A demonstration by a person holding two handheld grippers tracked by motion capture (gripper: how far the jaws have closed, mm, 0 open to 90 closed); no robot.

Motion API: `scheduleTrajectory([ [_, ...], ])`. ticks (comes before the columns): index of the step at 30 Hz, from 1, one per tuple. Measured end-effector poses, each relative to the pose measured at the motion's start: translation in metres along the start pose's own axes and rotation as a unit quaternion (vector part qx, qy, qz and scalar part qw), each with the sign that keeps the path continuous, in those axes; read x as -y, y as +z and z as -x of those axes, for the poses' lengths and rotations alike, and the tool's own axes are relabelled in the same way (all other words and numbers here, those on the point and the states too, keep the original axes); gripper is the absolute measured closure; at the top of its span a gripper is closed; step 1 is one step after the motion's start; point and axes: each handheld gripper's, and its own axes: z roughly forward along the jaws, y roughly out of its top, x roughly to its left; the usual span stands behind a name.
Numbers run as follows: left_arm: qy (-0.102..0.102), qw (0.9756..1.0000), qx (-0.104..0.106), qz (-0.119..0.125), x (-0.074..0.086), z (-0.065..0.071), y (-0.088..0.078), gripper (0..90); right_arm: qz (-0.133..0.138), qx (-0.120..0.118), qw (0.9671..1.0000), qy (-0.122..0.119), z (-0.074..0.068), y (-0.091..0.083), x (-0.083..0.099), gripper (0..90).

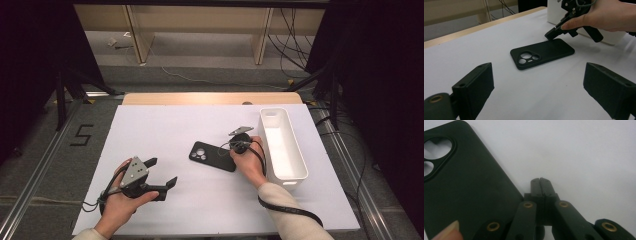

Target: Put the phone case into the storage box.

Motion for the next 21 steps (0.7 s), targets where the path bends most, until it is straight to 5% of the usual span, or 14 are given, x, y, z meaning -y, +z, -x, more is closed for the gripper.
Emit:
scheduleTrajectory([
  [21,0.002,1.0000,-0.005,0.002,-0.001,-0.001,-0.002,9.7,-0.044,-0.022,0.9981,-0.037,-0.017,-0.015,0.003,90.0],
])
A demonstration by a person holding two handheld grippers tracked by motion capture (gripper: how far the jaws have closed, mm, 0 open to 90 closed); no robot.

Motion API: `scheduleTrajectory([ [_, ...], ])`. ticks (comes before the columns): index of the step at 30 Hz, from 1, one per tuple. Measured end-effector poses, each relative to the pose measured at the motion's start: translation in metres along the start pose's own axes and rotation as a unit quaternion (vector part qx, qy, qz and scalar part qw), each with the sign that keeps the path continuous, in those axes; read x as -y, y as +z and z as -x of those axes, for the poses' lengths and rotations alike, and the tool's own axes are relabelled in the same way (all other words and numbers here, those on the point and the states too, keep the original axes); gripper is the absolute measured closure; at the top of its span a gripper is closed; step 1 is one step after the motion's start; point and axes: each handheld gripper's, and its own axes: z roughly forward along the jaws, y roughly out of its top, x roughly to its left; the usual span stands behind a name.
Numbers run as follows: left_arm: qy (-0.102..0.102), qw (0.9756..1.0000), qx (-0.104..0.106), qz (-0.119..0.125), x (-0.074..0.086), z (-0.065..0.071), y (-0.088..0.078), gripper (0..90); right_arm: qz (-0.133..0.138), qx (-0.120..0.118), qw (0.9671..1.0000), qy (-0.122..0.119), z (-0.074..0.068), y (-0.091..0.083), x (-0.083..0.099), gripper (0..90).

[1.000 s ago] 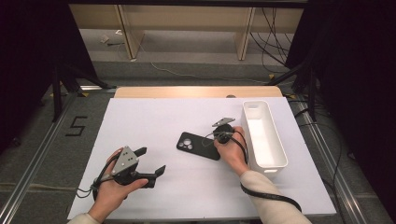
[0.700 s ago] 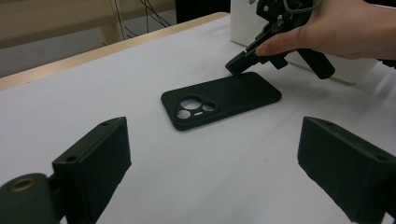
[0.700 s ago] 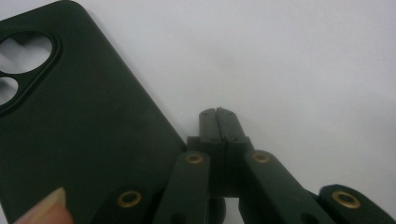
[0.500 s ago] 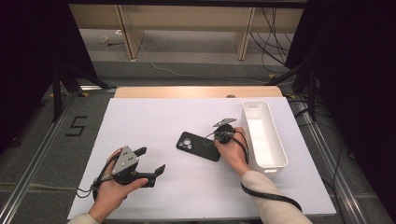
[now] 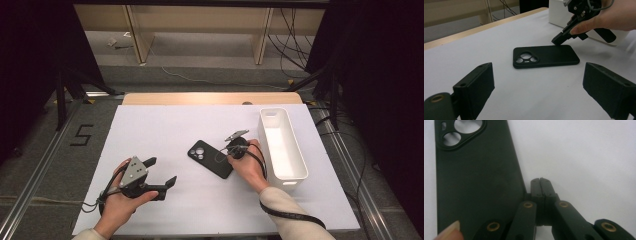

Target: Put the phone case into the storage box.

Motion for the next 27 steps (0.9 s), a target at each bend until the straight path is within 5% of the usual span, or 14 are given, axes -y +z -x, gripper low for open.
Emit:
scheduleTrajectory([
  [22,-0.003,1.0000,-0.003,0.002,0.000,-0.001,0.000,10.9,-0.005,-0.026,0.9996,0.001,-0.008,-0.007,0.006,90.0],
  [27,-0.002,1.0000,-0.002,0.002,0.000,-0.001,0.000,11.3,0.016,-0.025,0.9995,0.007,-0.005,-0.014,0.000,87.6],
])
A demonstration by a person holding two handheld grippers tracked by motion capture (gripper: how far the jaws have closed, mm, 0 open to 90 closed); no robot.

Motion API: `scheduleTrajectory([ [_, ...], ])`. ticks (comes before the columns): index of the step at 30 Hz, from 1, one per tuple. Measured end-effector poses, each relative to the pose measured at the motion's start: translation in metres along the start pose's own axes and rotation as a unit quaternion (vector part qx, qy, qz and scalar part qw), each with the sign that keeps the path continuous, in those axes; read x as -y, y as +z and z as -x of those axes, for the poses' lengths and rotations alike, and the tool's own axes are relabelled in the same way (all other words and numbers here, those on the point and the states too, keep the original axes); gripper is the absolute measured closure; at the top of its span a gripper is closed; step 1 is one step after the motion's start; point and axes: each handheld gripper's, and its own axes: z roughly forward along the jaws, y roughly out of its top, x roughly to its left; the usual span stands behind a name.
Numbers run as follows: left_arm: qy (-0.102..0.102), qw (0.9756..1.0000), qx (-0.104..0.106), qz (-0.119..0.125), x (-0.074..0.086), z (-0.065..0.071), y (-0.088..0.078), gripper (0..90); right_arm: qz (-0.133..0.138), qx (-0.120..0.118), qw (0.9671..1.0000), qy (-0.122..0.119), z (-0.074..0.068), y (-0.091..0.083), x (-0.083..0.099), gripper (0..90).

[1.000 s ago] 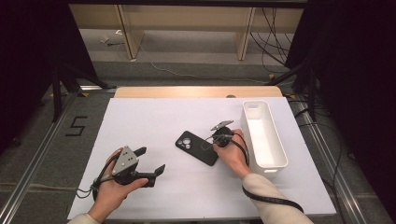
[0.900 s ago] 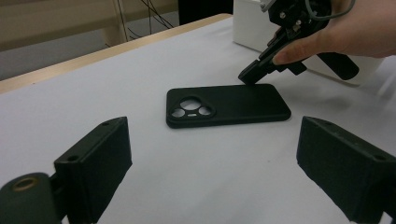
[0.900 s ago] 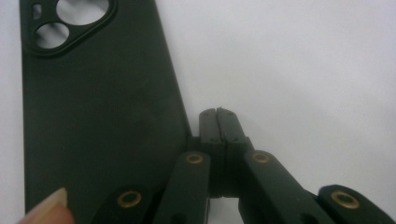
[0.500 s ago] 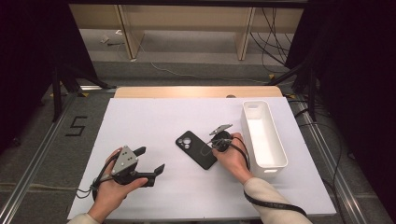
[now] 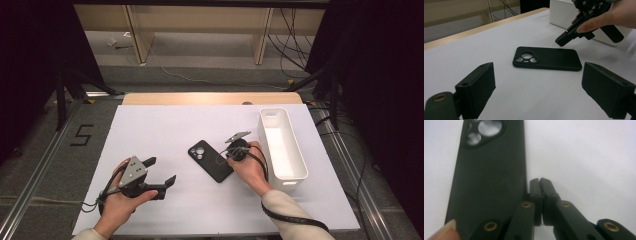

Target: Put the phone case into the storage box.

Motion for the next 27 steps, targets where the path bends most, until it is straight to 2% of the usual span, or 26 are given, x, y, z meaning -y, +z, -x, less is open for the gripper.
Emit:
scheduleTrajectory([
  [3,-0.002,1.0000,0.000,0.000,0.000,0.000,0.000,11.5,0.016,-0.012,0.9998,-0.005,-0.001,-0.006,-0.006,84.7],
  [7,-0.001,1.0000,0.000,0.000,0.000,0.000,0.000,11.6,0.020,-0.037,0.9991,-0.013,-0.009,-0.009,-0.013,77.0],
  [9,-0.001,1.0000,0.000,0.000,0.000,0.000,0.000,11.6,0.016,-0.046,0.9986,-0.020,-0.013,-0.010,-0.019,68.3],
  [11,-0.001,1.0000,0.000,0.000,0.000,0.000,0.000,11.7,0.015,-0.058,0.9979,-0.027,-0.015,-0.011,-0.024,55.5],
  [14,-0.002,1.0000,0.000,0.000,0.000,0.000,0.001,11.7,0.013,-0.068,0.9964,-0.050,-0.019,-0.009,-0.031,37.8],
  [15,-0.002,1.0000,0.001,0.000,0.000,0.000,0.001,11.8,0.008,-0.068,0.9957,-0.062,-0.019,-0.008,-0.033,32.8],
  [17,-0.002,1.0000,0.001,0.000,0.000,0.000,0.001,11.7,-0.004,-0.065,0.9957,-0.066,-0.021,-0.006,-0.036,24.5],
  [22,-0.002,1.0000,0.001,0.000,0.000,0.000,0.001,11.8,-0.045,-0.070,0.9951,-0.053,-0.027,0.003,-0.041,6.6],
  [27,-0.003,1.0000,0.001,0.000,0.000,0.000,0.001,11.8,-0.075,-0.074,0.9931,-0.053,-0.030,0.013,-0.044,1.5],
])
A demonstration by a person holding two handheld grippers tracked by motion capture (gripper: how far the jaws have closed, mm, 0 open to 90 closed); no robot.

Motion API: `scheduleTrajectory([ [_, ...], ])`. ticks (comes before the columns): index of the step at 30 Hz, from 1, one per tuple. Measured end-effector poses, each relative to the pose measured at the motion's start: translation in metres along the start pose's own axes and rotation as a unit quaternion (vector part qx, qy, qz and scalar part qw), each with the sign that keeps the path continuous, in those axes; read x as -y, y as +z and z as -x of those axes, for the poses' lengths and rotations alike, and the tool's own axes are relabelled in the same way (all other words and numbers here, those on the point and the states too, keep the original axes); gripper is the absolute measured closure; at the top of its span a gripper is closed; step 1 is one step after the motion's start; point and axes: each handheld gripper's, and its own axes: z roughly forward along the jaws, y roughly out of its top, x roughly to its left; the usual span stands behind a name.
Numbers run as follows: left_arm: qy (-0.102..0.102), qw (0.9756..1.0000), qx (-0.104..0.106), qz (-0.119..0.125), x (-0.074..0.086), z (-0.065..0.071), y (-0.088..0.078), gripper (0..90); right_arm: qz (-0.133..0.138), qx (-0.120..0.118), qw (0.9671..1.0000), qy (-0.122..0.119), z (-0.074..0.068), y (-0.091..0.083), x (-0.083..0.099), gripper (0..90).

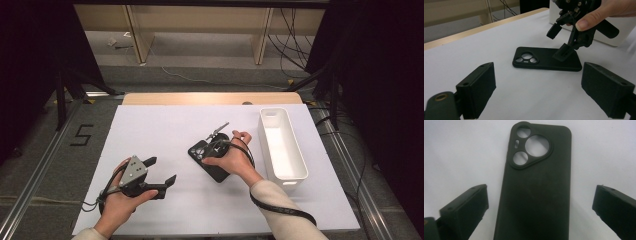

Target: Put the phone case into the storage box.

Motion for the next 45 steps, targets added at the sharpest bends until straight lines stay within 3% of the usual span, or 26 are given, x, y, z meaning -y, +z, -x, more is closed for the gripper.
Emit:
scheduleTrajectory([
  [6,0.002,1.0000,0.002,-0.001,0.000,0.000,0.000,11.8,-0.034,-0.005,0.9994,0.001,-0.002,0.009,-0.007,0.8],
  [13,0.003,1.0000,0.002,0.000,0.000,-0.001,0.000,11.8,-0.051,0.001,0.9987,0.002,-0.004,0.016,-0.015,2.0],
  [26,0.002,1.0000,0.002,0.001,0.000,0.000,0.000,11.8,-0.100,0.002,0.9950,0.008,-0.002,0.026,-0.014,5.0],
  [45,0.002,1.0000,0.002,0.001,0.000,-0.001,0.000,11.8,-0.123,0.010,0.9924,-0.003,-0.004,0.031,-0.018,7.9],
])
